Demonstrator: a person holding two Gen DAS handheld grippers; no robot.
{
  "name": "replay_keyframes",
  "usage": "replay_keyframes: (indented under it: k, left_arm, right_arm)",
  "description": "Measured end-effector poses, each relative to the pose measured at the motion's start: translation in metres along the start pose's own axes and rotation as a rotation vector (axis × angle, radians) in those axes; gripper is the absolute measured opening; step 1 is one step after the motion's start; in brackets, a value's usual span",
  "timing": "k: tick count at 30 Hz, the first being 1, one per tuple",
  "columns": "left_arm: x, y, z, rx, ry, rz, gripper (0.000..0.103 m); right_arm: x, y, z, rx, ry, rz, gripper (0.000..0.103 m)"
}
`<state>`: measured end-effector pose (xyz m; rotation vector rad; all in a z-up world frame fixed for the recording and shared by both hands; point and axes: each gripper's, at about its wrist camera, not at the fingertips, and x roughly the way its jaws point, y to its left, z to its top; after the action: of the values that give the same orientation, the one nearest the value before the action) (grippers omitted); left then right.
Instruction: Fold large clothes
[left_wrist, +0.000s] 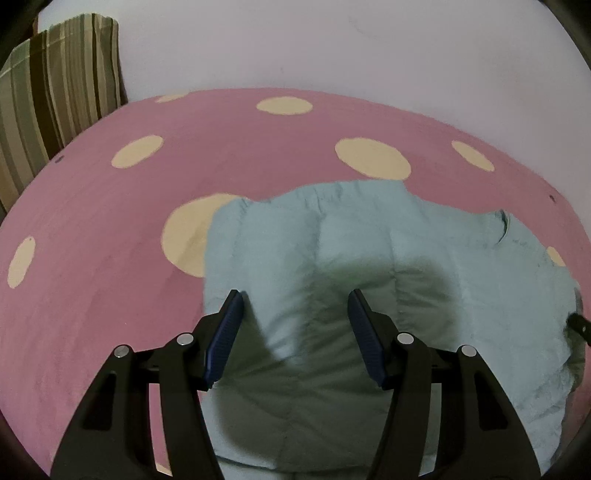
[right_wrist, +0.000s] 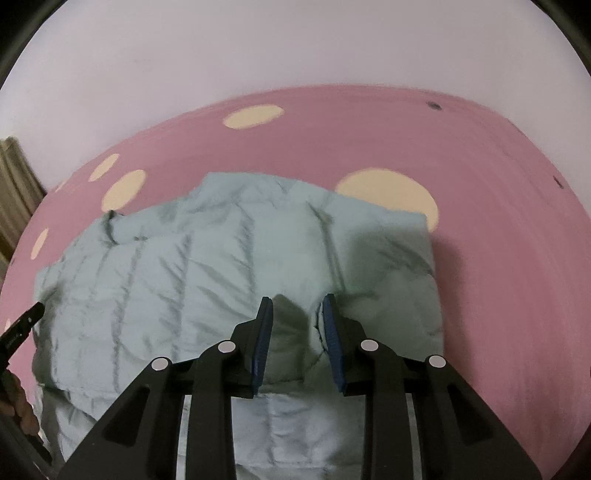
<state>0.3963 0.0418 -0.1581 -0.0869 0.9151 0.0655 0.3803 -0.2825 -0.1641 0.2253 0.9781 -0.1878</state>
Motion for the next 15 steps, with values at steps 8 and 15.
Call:
replay_keyframes:
  k: [8,15]
  left_arm:
    - [-0.001,0.005,-0.009,0.008,-0.010,0.000,0.059]
    - [-0.003,0.009,-0.011,0.011,-0.016,0.011,0.059]
  right_arm:
    - [-0.016,-0.031,-0.044,0.040,0.020,0.025,0.011]
    - [-0.034,-0.039,-0.052,-0.018,-0.018,-0.072,0.044]
